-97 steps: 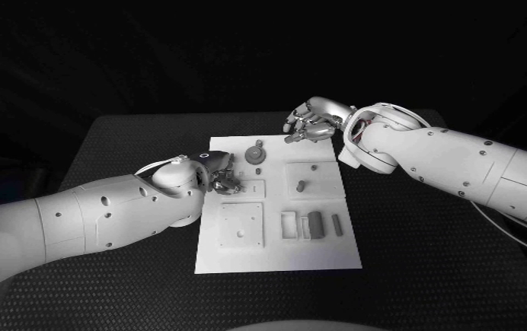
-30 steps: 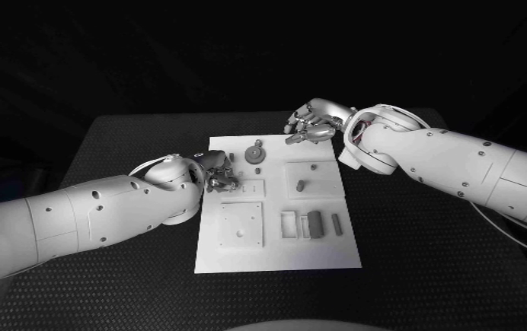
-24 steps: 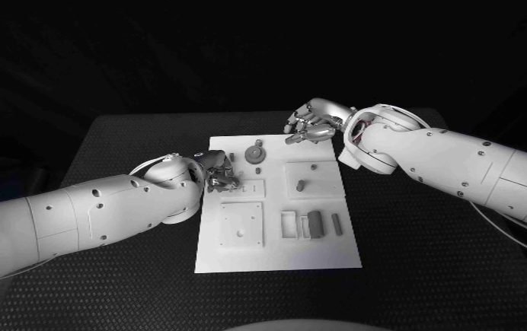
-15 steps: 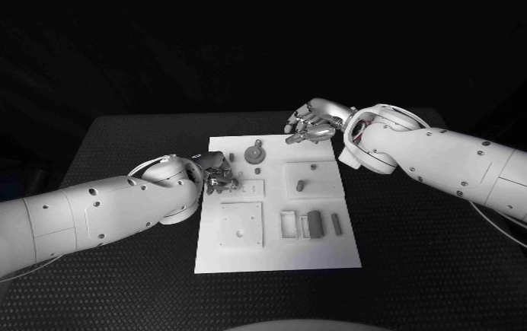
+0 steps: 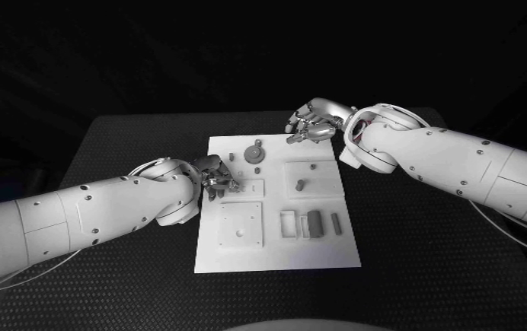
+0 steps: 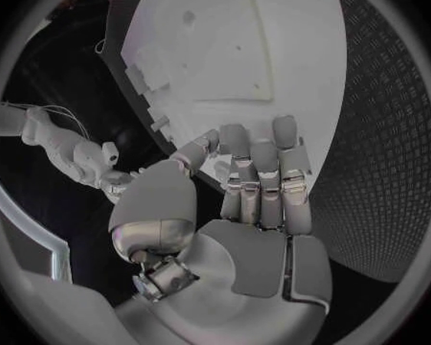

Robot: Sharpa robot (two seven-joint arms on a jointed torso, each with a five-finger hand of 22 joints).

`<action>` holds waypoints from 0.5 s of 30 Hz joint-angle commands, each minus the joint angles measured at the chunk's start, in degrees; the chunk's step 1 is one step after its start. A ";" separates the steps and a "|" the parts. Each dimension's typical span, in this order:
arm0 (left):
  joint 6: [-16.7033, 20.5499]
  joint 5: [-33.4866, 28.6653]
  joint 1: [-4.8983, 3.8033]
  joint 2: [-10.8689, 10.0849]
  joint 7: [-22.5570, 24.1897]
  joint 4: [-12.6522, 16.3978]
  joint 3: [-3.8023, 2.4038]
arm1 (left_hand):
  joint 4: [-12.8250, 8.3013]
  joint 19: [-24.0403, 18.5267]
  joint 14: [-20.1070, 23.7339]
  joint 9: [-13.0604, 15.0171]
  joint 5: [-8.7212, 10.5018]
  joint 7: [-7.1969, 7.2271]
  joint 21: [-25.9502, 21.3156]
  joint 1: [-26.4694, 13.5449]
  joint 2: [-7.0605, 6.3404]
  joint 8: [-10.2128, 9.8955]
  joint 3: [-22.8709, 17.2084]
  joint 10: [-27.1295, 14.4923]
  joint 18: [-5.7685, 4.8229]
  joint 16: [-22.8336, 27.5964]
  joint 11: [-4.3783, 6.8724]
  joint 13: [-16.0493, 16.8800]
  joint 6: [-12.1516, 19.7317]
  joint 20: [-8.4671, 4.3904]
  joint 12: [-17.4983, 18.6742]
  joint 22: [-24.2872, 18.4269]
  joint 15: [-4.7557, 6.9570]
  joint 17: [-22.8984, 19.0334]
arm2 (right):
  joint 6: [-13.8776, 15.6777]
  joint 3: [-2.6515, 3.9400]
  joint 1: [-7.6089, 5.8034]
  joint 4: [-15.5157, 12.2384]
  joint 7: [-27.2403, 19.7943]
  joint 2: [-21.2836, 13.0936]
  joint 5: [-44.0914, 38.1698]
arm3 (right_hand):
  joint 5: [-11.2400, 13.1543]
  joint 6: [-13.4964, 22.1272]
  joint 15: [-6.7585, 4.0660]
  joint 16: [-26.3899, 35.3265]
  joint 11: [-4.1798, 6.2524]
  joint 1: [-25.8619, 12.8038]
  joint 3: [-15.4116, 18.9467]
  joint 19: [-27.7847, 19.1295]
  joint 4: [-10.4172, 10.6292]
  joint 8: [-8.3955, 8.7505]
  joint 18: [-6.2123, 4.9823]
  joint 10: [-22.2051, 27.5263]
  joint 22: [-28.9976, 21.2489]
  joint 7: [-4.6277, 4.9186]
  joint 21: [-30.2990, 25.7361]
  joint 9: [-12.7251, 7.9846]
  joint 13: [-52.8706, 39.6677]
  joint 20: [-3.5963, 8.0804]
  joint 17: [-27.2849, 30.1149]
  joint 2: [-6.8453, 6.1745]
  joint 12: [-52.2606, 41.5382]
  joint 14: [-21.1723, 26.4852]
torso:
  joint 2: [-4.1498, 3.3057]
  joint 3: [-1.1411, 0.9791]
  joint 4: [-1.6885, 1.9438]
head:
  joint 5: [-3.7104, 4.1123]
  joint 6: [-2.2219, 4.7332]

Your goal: Assemble the parts on the task board

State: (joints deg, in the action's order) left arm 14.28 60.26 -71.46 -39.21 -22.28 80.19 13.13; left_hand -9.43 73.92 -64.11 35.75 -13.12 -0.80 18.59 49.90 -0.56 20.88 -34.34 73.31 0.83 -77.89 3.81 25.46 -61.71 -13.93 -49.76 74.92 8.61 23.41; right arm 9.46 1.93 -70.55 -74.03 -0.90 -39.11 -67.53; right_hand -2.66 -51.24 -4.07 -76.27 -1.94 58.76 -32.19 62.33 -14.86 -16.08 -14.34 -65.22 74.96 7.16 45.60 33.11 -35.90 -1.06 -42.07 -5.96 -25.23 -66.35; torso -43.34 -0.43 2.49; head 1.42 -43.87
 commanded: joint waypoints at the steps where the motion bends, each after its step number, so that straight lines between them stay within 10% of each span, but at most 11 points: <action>1: -1.10 -4.94 -0.09 0.16 -0.98 0.48 0.00 | -0.92 0.43 -0.41 -0.10 0.00 -1.55 -0.35 0.24 3.13 -0.29 -2.04 0.40 -0.83 -0.26 -0.02 0.13 -4.00 0.06 0.32 1.21 -0.02 -0.14 | -1.04 0.02 0.03 0.06 -0.01 0.07 -0.02 | -0.22 -0.92 0.03 0.27 -0.32 -0.08 -0.21 -0.28 0.01 0.36 -0.66 -0.05 0.79 1.27 -0.33 0.10 0.10 -0.03 0.09 0.02 0.22 0.37 | 0.01 -0.01 0.01 | -0.07 0.02; 15: 1.33 -2.04 -0.10 1.17 -2.06 0.64 0.02 | -0.68 0.59 -0.43 -0.26 -0.07 -1.50 -0.25 -3.94 4.62 -0.64 -3.61 0.51 -0.83 -0.53 0.02 0.54 -4.31 0.00 0.48 1.27 0.08 -0.39 | -1.16 0.01 0.10 0.41 0.04 0.11 -0.02 | -0.21 -0.90 0.04 0.27 -0.33 0.09 -0.27 -0.29 -0.12 0.40 -0.65 -0.02 0.80 1.28 -0.34 0.11 0.11 -0.03 0.10 0.04 0.23 0.38 | -0.03 0.07 0.03 | -0.05 0.08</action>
State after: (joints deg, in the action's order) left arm 14.53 56.61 -71.54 -38.20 -23.77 80.65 13.14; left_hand -9.71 74.05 -64.11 35.50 -13.04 -0.78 18.59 45.81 3.51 20.23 -34.71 73.34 0.83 -78.13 3.78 25.95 -61.74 -13.82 -49.46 74.91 8.59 23.08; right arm 9.15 1.93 -70.50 -73.62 -0.77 -39.06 -67.53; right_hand -2.66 -51.30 -4.05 -76.27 -1.94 58.76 -32.19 62.33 -14.86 -16.08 -14.34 -65.22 74.96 7.10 45.60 33.16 -35.85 -1.06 -42.02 -5.95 -25.23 -66.37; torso -43.33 -0.35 2.52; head 1.37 -43.82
